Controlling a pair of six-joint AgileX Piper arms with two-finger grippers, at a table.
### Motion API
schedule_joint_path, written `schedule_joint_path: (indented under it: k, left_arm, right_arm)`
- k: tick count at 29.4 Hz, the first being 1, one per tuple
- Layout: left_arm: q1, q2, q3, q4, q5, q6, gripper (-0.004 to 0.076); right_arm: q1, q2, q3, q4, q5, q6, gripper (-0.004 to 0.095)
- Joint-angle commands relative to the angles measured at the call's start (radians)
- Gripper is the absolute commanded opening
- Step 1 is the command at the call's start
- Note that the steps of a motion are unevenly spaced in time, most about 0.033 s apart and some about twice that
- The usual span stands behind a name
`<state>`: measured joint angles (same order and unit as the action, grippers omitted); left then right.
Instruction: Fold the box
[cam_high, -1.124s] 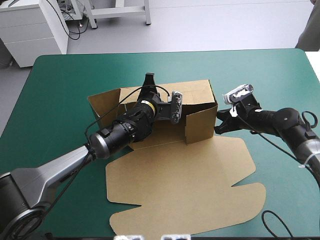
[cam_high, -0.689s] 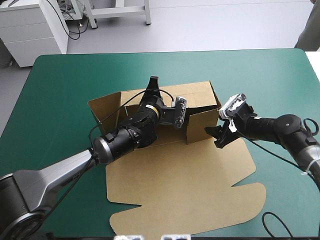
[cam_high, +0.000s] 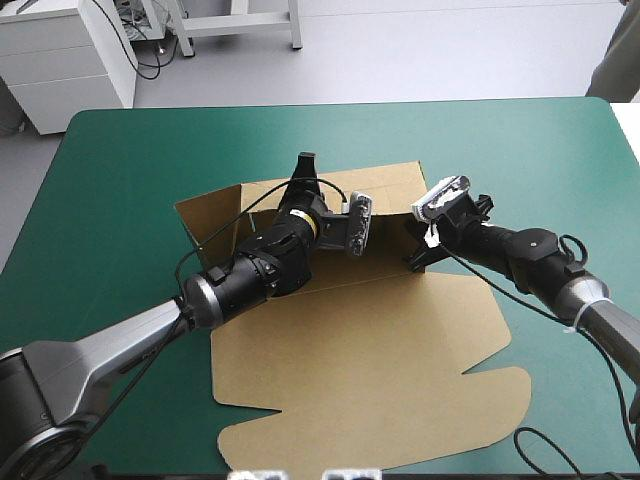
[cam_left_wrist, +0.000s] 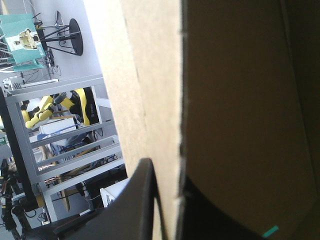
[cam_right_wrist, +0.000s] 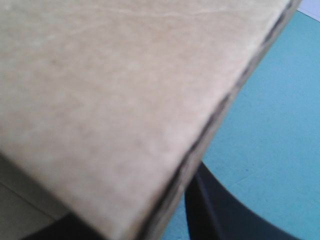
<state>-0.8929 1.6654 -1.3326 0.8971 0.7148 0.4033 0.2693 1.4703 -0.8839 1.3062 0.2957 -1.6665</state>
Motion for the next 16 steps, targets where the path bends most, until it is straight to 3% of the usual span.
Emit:
schedule_joint_path:
  k: [1, 2, 6, 16]
  left_arm:
    - [-0.031, -0.012, 0.018, -0.207, -0.054, 0.004, -0.0008]
    - [-0.031, -0.012, 0.018, -0.207, -0.045, 0.006, -0.0007]
    - [-0.031, -0.016, 0.018, -0.217, -0.014, 0.009, 0.0045]
    - [-0.082, -0.096, 0.018, -0.289, 0.006, 0.009, 0.054]
  right_arm:
    - [0.015, -0.03, -0.043, 0.037, 0.125, 0.006, 0.0021]
    - [0.015, -0.03, -0.043, 0.037, 0.125, 0.017, -0.0018]
    - [0.015, -0.03, -0.043, 0.037, 0.118, 0.047, -0.0018]
    - [0.015, -0.03, -0.043, 0.037, 0.053, 0.105, -0.0018]
